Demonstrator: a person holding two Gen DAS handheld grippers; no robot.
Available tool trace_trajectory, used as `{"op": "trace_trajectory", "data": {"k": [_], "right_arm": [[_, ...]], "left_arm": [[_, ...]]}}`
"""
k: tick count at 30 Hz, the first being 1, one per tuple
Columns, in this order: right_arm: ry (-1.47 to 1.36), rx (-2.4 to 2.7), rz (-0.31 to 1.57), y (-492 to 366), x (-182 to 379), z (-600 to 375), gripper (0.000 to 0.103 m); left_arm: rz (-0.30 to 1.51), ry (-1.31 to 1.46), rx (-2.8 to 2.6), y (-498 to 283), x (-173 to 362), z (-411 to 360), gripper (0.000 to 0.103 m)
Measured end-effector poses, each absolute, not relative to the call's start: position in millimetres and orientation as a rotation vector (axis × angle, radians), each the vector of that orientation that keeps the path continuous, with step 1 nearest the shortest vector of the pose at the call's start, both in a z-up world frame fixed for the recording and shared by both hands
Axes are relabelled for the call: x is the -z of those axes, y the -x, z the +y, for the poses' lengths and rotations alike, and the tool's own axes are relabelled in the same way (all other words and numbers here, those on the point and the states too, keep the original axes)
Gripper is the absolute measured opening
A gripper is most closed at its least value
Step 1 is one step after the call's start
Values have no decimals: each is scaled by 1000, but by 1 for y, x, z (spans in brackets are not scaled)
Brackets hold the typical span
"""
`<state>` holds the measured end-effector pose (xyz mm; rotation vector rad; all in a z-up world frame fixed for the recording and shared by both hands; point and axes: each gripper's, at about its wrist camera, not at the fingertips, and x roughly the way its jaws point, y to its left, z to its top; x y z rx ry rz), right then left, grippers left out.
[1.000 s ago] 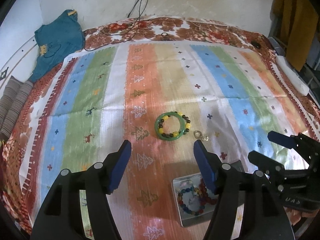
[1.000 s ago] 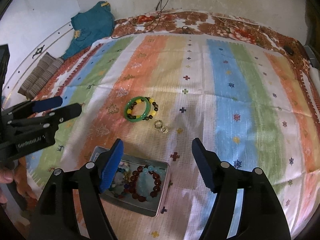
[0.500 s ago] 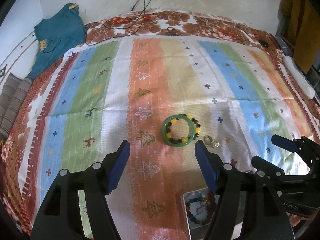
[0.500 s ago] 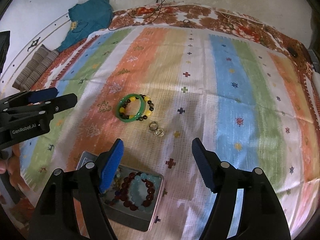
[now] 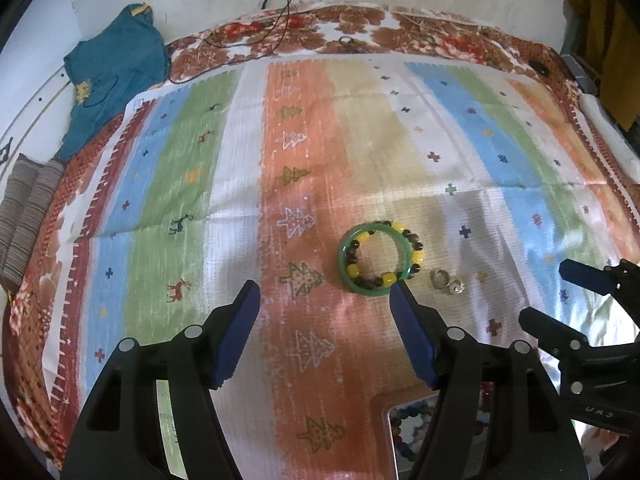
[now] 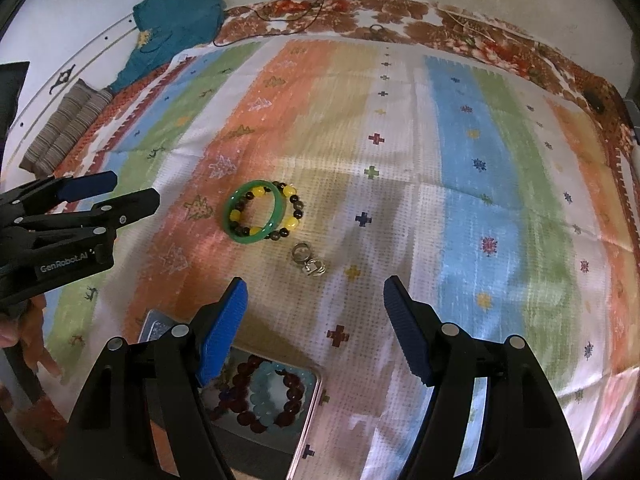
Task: Organize jewelry
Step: 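Move both open tools from the tin toward the green bangle and rings, then grasp the green bangle with left tool while right tool grasps the silver rings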
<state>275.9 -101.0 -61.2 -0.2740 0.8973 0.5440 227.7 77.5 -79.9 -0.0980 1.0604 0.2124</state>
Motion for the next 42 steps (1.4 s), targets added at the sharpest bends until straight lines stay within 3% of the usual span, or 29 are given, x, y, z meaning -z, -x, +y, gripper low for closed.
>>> {"op": "trace_trajectory", "data": {"k": [42], "right_arm": [[389, -557, 1047, -329, 114, -60, 71]], "left_arm": [[1176, 62, -220, -295, 140, 94, 67]]}}
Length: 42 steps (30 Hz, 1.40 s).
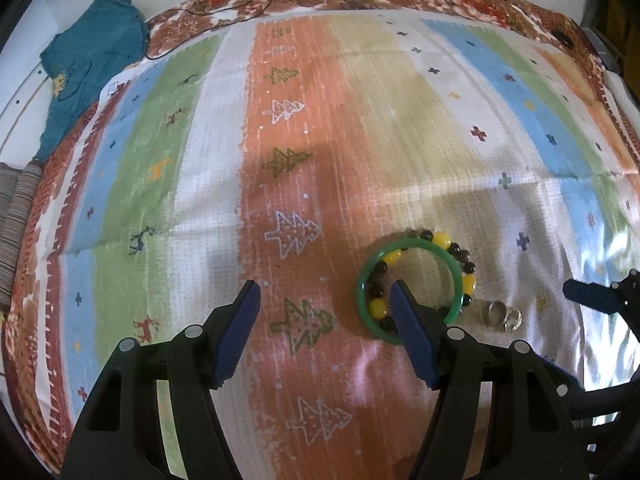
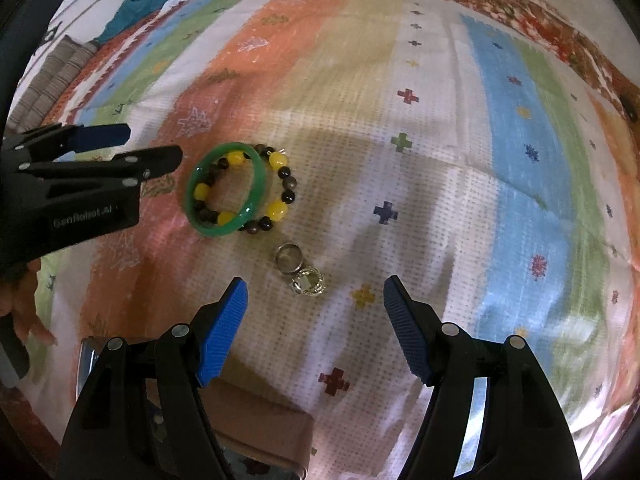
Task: Organize jewelry
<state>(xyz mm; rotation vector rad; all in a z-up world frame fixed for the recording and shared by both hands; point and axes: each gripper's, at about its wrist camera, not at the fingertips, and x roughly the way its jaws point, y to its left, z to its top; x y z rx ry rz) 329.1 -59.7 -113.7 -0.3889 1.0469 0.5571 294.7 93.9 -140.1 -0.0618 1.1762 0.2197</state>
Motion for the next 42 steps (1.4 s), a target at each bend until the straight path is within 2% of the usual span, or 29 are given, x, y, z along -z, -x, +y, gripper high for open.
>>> {"op": "trace_trajectory", "data": {"k": [3, 5, 9, 16, 21, 22, 26, 27, 28, 31, 42], "right_arm": [[399, -557, 1057, -333, 118, -58, 71], [407, -551, 1067, -336, 122, -57, 70], [410, -546, 1079, -339, 126, -55, 70], [423, -560, 1106, -346, 135, -50, 59], [437, -564, 1106, -352, 138, -46, 55], [442, -565, 1105, -352, 138, -45, 53], [446, -557, 1100, -355, 139, -45, 43], [446, -557, 1098, -355, 139, -46, 41], [447, -559, 1099, -355, 139, -46, 34], [457, -573, 1103, -355, 140, -44, 18], [434, -581, 1092, -351, 135, -54, 17]], "left_arm": [[1177, 72, -218, -298, 141, 97, 66], [1185, 75, -219, -300, 145, 99, 61], [1205, 55, -232, -304, 153, 101, 58], [1222, 48, -177, -313, 161, 93, 49], [1275, -7, -192, -318, 177, 90, 44], [1272, -15, -188, -317, 178, 90, 41], [1270, 6, -192, -316, 179, 94, 15], [1271, 11, -189, -315, 179, 94, 12], [1272, 15, -185, -315, 179, 95, 10], [1271, 18, -172, -314, 182, 96, 8], [1242, 48, -198, -312, 172, 104, 6]]}}
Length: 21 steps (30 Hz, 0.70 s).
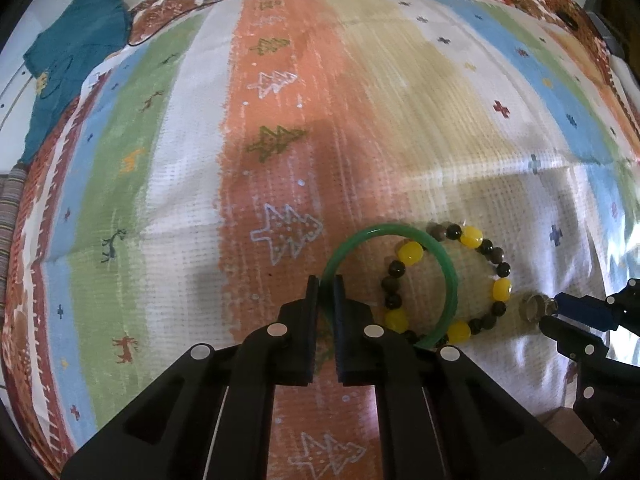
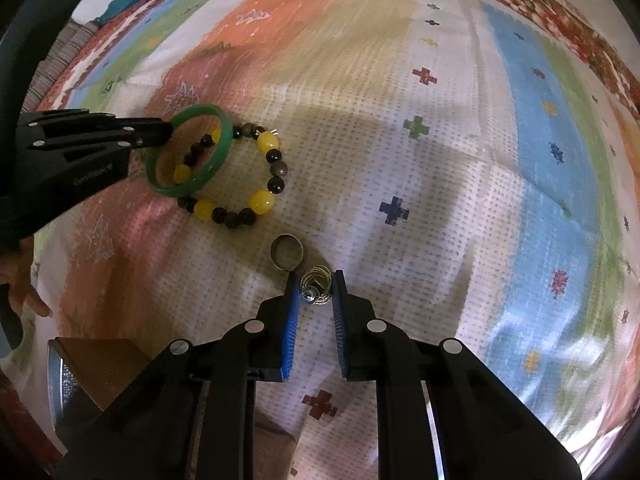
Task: Organize jewelry
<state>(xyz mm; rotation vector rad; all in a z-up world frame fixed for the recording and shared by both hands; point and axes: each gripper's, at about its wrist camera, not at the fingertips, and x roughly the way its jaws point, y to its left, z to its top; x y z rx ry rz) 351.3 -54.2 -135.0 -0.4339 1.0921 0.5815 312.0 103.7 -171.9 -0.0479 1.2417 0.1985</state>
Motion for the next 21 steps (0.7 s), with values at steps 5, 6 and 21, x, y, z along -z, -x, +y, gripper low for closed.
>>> {"op": "trace_trajectory", "data": {"k": [5, 6, 21], "right_arm": [[409, -583, 1070, -344, 121, -63, 17], [402, -581, 1063, -342, 118, -65, 17], [336, -549, 1004, -326, 95, -87, 17]], "left_arm": [[1216, 54, -190, -307, 157, 102, 6], [1210, 55, -189, -306, 153, 102, 6], [1148, 60, -191, -277, 118, 98, 6]]}}
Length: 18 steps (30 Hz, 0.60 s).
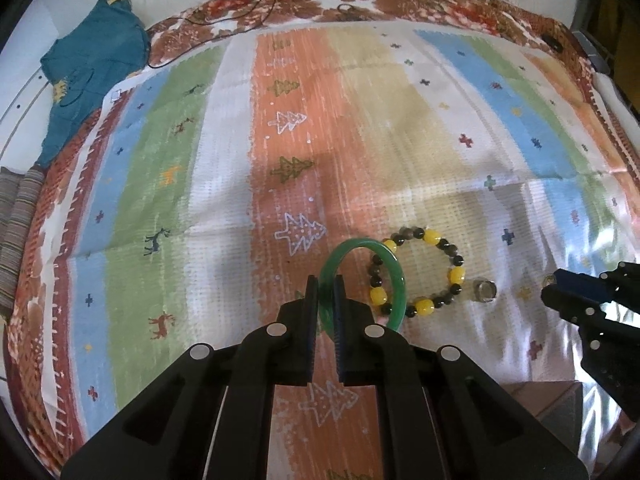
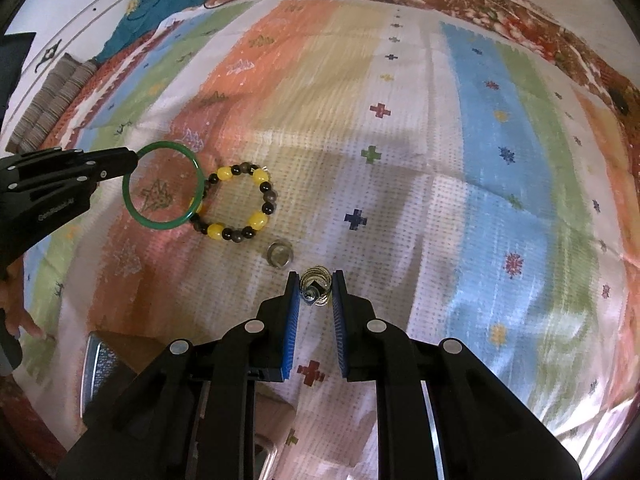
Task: Organize jewelry
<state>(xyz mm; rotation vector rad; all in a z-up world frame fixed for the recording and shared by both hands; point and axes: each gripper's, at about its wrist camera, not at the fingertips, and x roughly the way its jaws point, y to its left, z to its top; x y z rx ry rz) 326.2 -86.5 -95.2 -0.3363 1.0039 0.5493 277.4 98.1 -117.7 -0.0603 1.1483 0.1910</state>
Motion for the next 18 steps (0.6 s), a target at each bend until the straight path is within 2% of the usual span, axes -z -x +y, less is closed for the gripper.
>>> {"op": "trace_trajectory", "data": {"k": [18], "right_arm": [[253, -552, 929, -300, 64, -91, 17]], "left_arm": [[1025, 87, -139, -252, 62, 79, 7]]}}
